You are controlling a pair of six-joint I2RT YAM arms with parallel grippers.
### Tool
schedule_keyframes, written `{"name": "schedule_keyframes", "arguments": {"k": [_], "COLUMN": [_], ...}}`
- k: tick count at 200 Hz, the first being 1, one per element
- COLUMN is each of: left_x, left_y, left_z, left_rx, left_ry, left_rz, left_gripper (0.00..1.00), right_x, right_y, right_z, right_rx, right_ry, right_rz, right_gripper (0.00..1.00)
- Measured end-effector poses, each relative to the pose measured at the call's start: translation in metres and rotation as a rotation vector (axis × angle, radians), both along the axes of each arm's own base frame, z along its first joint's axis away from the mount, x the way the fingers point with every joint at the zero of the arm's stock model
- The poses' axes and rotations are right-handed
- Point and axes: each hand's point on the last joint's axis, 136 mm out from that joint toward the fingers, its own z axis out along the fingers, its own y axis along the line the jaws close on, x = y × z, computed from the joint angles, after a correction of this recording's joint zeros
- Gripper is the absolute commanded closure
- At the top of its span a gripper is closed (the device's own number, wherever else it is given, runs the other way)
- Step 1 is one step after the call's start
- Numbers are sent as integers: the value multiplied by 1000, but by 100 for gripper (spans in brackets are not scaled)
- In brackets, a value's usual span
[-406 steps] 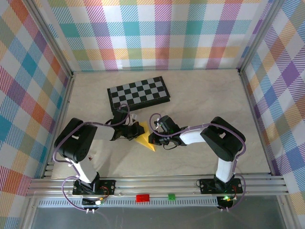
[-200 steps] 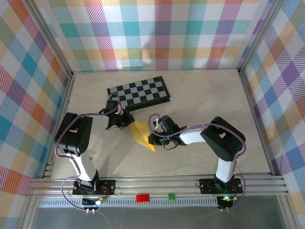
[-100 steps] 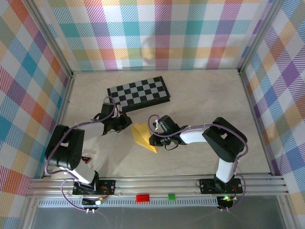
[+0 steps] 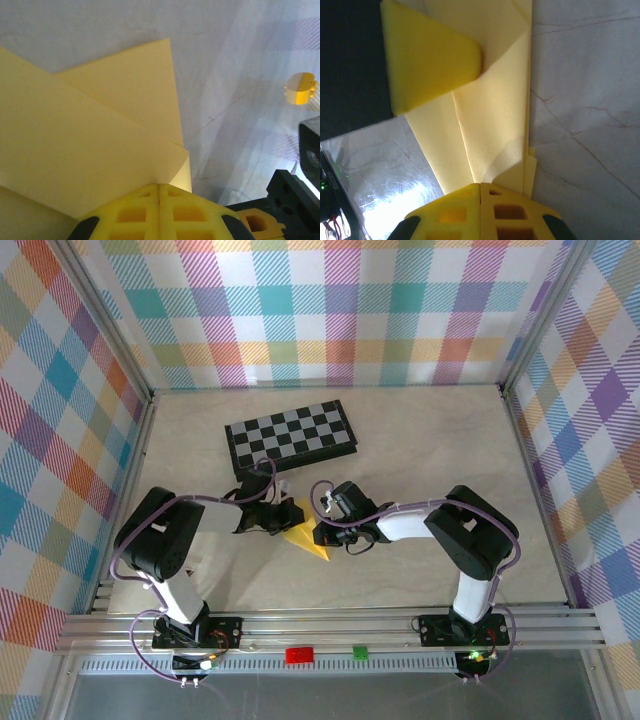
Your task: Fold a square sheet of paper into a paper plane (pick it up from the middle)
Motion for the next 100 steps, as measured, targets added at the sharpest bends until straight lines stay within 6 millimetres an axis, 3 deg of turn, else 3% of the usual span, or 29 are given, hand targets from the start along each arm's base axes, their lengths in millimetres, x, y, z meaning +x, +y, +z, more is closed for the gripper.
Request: {"name": "schedule_keyframes", "arguments": {"k": [29, 74, 100], "left_x": [7, 39, 44], "left_y": [6, 33, 38], "left_z": [0, 1, 0], "left_rx": [-46, -23, -24], "left_ry": [27, 10, 13], "left_rz": [3, 70, 83], "left_gripper": [98, 98, 98], "right_x": [1, 0, 1], "right_y": [1, 1, 2], "right_z": [0, 0, 0], "right_rx": [4, 6, 12], "right_ry": [-2, -1, -5], "right_rz": [1, 2, 3], "right_gripper": [100, 100, 100]}}
